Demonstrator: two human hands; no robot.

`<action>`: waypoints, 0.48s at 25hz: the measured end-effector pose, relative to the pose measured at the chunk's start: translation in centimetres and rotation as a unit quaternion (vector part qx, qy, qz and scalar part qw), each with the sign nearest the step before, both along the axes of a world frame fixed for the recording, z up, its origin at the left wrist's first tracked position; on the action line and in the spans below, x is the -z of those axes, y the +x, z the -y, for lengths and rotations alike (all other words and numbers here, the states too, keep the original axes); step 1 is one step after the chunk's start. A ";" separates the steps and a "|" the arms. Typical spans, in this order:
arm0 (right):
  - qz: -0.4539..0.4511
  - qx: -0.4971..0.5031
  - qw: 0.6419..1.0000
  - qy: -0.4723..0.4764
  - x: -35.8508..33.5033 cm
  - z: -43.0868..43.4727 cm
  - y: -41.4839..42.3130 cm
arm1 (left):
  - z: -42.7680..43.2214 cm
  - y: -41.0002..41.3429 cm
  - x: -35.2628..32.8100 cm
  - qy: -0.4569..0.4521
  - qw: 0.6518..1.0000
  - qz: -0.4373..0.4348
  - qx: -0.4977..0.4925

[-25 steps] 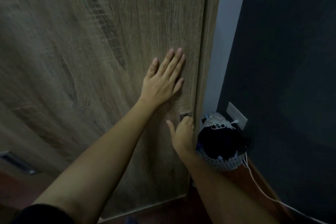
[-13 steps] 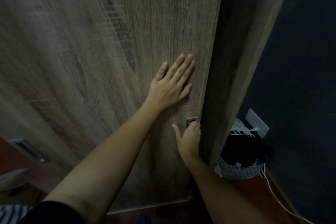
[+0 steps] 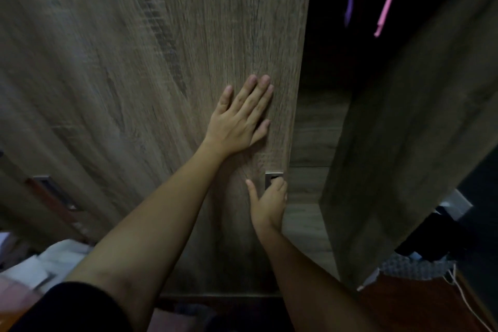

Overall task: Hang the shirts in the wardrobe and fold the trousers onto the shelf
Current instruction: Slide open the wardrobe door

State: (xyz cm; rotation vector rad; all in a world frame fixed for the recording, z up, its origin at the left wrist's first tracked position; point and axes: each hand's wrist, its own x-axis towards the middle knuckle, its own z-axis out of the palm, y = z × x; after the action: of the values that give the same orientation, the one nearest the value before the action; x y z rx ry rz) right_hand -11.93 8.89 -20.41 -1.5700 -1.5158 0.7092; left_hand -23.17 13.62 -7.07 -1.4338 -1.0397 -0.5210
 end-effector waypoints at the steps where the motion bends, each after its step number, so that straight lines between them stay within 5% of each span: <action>1: -0.008 -0.001 1.000 -0.003 0.0 0.7 -1.8 | 0.7 -1.9 0.0 0.003 1.000 -0.003 -0.006; 12: -0.029 -0.025 0.999 0.012 0.4 6.1 -15.2 | 6.1 -15.6 0.3 0.016 0.998 -0.011 -0.054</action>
State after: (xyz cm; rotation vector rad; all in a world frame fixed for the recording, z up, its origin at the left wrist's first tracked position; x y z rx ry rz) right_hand -27.15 2.83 -20.78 -1.4856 -1.5213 0.7555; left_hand -38.80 7.47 -7.42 -1.3446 -1.0798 -0.4413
